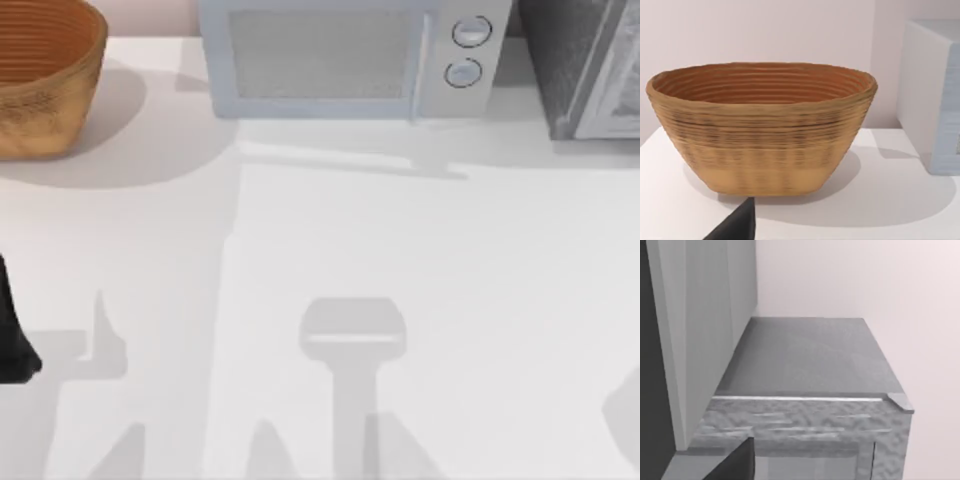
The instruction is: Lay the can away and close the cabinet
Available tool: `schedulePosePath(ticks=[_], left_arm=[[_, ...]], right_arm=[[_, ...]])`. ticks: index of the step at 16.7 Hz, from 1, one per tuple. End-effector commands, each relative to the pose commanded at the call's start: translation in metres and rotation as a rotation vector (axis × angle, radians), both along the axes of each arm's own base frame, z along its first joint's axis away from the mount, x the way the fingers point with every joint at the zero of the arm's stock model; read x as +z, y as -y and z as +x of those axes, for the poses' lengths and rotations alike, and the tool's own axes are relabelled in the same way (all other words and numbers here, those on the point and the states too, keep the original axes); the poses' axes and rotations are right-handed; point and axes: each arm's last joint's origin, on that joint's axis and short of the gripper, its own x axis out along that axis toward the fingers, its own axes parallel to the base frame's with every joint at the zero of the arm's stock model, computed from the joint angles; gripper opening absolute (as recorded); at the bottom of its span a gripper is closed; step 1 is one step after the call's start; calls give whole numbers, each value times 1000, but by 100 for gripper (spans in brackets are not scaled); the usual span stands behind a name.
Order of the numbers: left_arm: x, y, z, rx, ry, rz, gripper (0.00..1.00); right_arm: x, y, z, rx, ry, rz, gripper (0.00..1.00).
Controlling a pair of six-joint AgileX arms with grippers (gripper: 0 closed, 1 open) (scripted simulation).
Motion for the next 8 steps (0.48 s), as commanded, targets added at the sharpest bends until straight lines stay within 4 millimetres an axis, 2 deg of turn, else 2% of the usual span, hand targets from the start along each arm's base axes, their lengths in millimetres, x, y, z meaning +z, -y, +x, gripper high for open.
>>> schedulePosePath(ticks=[2, 4, 8], left_arm=[[0, 0, 0, 0, 0, 0, 100], [0, 0, 0, 0, 0, 0, 100], [0, 0, 0, 0, 0, 0, 100]], right_arm=[[1, -16, 20, 0, 1, 3, 100], [0, -40, 44, 0, -1, 9, 100], [-2, -115, 83, 1, -12, 20, 100]])
